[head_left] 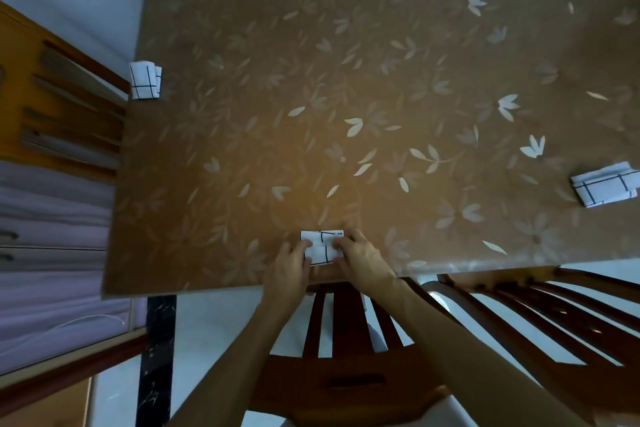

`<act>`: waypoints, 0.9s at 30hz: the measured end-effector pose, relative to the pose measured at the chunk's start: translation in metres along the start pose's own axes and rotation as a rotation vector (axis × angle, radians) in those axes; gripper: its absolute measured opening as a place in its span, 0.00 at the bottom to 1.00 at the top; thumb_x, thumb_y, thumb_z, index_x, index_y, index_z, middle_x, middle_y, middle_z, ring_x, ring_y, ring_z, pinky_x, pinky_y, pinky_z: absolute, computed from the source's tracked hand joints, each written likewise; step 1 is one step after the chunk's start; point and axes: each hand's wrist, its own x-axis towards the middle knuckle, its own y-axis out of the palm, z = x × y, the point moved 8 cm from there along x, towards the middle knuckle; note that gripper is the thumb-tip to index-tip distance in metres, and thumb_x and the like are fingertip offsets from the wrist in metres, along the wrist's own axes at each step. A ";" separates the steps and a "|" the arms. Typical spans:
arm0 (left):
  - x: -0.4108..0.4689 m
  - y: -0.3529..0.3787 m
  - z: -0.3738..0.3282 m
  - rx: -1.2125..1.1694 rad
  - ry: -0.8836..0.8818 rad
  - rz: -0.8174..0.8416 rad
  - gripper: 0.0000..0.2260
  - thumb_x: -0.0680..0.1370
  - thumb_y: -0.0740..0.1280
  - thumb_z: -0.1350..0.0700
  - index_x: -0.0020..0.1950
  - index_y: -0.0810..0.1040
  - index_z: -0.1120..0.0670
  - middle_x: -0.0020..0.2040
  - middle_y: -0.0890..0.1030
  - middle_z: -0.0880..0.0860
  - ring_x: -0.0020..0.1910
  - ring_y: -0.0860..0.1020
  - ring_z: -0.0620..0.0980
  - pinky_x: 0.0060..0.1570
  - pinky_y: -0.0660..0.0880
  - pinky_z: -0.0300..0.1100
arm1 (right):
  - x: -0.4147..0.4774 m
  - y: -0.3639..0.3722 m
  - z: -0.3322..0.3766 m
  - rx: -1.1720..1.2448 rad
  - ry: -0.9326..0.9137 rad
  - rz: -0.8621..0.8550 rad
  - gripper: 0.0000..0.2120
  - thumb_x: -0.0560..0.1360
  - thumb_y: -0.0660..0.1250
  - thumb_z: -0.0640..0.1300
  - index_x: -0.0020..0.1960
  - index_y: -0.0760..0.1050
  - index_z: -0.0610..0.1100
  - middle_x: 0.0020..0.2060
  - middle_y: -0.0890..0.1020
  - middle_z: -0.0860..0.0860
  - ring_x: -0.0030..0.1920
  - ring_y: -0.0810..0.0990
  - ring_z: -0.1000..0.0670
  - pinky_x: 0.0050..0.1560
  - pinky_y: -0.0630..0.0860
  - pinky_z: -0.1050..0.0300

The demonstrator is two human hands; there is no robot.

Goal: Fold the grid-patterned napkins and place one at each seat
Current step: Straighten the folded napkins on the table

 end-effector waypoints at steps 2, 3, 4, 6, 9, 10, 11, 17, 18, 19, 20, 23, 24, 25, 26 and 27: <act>-0.003 -0.005 -0.001 0.020 0.002 -0.025 0.14 0.83 0.60 0.53 0.68 0.74 0.49 0.61 0.77 0.54 0.56 0.80 0.53 0.57 0.77 0.52 | -0.002 -0.006 0.003 -0.003 -0.023 0.002 0.16 0.78 0.66 0.41 0.66 0.74 0.42 0.67 0.70 0.44 0.59 0.78 0.40 0.58 0.75 0.50; -0.006 -0.009 -0.001 0.038 -0.002 -0.047 0.14 0.83 0.60 0.53 0.69 0.74 0.49 0.60 0.77 0.53 0.57 0.80 0.53 0.61 0.75 0.51 | -0.003 -0.010 0.004 -0.004 -0.026 -0.008 0.17 0.78 0.67 0.42 0.66 0.74 0.42 0.67 0.70 0.45 0.60 0.78 0.40 0.59 0.75 0.49; -0.009 -0.013 -0.001 0.069 -0.008 -0.067 0.15 0.84 0.59 0.53 0.69 0.74 0.49 0.60 0.78 0.53 0.58 0.79 0.53 0.64 0.71 0.50 | -0.005 -0.014 0.004 0.000 -0.022 -0.026 0.17 0.78 0.67 0.42 0.65 0.74 0.42 0.67 0.71 0.46 0.61 0.78 0.41 0.60 0.75 0.49; -0.016 -0.023 -0.003 0.109 -0.001 -0.118 0.16 0.84 0.59 0.53 0.71 0.73 0.49 0.61 0.78 0.52 0.59 0.79 0.52 0.66 0.67 0.48 | -0.013 -0.025 0.005 -0.012 -0.021 -0.073 0.16 0.79 0.66 0.43 0.66 0.75 0.42 0.67 0.72 0.46 0.63 0.77 0.41 0.62 0.74 0.48; -0.031 -0.031 -0.009 0.108 0.035 -0.136 0.16 0.84 0.59 0.52 0.71 0.74 0.49 0.60 0.80 0.52 0.57 0.80 0.52 0.65 0.68 0.46 | -0.034 -0.036 0.011 -0.070 -0.061 -0.097 0.16 0.82 0.60 0.42 0.67 0.74 0.41 0.65 0.74 0.43 0.63 0.75 0.41 0.62 0.71 0.51; -0.037 -0.034 -0.013 0.107 0.051 -0.142 0.15 0.84 0.59 0.51 0.70 0.75 0.49 0.59 0.80 0.52 0.56 0.80 0.52 0.64 0.70 0.46 | -0.043 -0.040 0.014 -0.084 -0.082 -0.108 0.16 0.82 0.58 0.42 0.67 0.74 0.40 0.63 0.75 0.42 0.63 0.75 0.41 0.61 0.70 0.52; -0.044 -0.036 -0.017 0.099 0.062 -0.143 0.15 0.84 0.59 0.51 0.68 0.76 0.50 0.57 0.81 0.52 0.54 0.80 0.52 0.61 0.72 0.46 | -0.053 -0.045 0.015 -0.078 -0.088 -0.138 0.16 0.82 0.58 0.42 0.67 0.74 0.41 0.60 0.77 0.42 0.61 0.76 0.41 0.59 0.71 0.51; -0.111 -0.038 -0.045 0.040 0.132 -0.209 0.12 0.83 0.61 0.50 0.59 0.81 0.51 0.52 0.81 0.53 0.49 0.81 0.53 0.47 0.78 0.48 | -0.121 -0.066 0.010 -0.015 -0.099 -0.324 0.14 0.80 0.62 0.43 0.63 0.77 0.40 0.56 0.81 0.43 0.55 0.81 0.43 0.54 0.77 0.52; -0.123 -0.035 -0.051 0.025 0.153 -0.227 0.12 0.83 0.61 0.50 0.58 0.81 0.52 0.52 0.81 0.53 0.50 0.81 0.54 0.46 0.78 0.48 | -0.135 -0.067 0.006 -0.006 -0.094 -0.353 0.14 0.80 0.62 0.43 0.63 0.78 0.40 0.56 0.81 0.43 0.55 0.81 0.44 0.55 0.77 0.52; -0.135 -0.032 -0.056 0.014 0.170 -0.238 0.11 0.83 0.61 0.50 0.57 0.81 0.52 0.52 0.81 0.53 0.50 0.81 0.54 0.46 0.78 0.48 | -0.150 -0.068 0.002 0.006 -0.091 -0.384 0.14 0.80 0.62 0.43 0.62 0.78 0.41 0.56 0.82 0.44 0.55 0.81 0.44 0.56 0.78 0.51; -0.147 -0.027 -0.063 0.007 0.189 -0.249 0.11 0.83 0.61 0.50 0.56 0.80 0.52 0.53 0.81 0.52 0.51 0.81 0.54 0.46 0.78 0.48 | -0.165 -0.067 -0.003 0.020 -0.087 -0.403 0.13 0.80 0.62 0.43 0.62 0.78 0.42 0.56 0.82 0.44 0.54 0.81 0.45 0.56 0.79 0.50; -0.181 -0.013 -0.086 -0.021 0.249 -0.269 0.11 0.82 0.61 0.48 0.56 0.78 0.51 0.54 0.81 0.52 0.53 0.80 0.54 0.46 0.76 0.47 | -0.209 -0.062 -0.017 0.037 -0.077 -0.429 0.13 0.80 0.62 0.44 0.62 0.78 0.43 0.55 0.82 0.45 0.54 0.81 0.46 0.57 0.79 0.52; -0.191 -0.008 -0.094 -0.035 0.265 -0.267 0.11 0.82 0.61 0.47 0.57 0.78 0.51 0.54 0.80 0.52 0.53 0.80 0.53 0.46 0.76 0.47 | -0.224 -0.062 -0.020 0.039 -0.078 -0.436 0.13 0.80 0.62 0.44 0.63 0.78 0.43 0.56 0.82 0.46 0.54 0.81 0.47 0.57 0.78 0.53; -0.201 -0.004 -0.101 -0.045 0.272 -0.257 0.12 0.82 0.61 0.47 0.59 0.78 0.51 0.55 0.80 0.52 0.54 0.80 0.53 0.46 0.76 0.46 | -0.239 -0.062 -0.024 0.036 -0.076 -0.438 0.14 0.81 0.61 0.45 0.63 0.77 0.44 0.56 0.82 0.46 0.55 0.81 0.47 0.58 0.78 0.53; -0.209 0.000 -0.109 -0.050 0.285 -0.254 0.12 0.82 0.61 0.47 0.60 0.78 0.51 0.56 0.80 0.51 0.54 0.80 0.53 0.46 0.76 0.45 | -0.251 -0.064 -0.028 0.036 -0.075 -0.445 0.14 0.81 0.61 0.46 0.63 0.77 0.44 0.57 0.82 0.46 0.55 0.81 0.47 0.58 0.79 0.52; -0.216 0.003 -0.117 -0.046 0.297 -0.243 0.12 0.82 0.61 0.46 0.61 0.77 0.50 0.56 0.80 0.51 0.55 0.80 0.52 0.46 0.75 0.44 | -0.264 -0.067 -0.033 0.042 -0.071 -0.455 0.13 0.81 0.61 0.45 0.64 0.77 0.44 0.57 0.82 0.46 0.55 0.81 0.47 0.58 0.80 0.51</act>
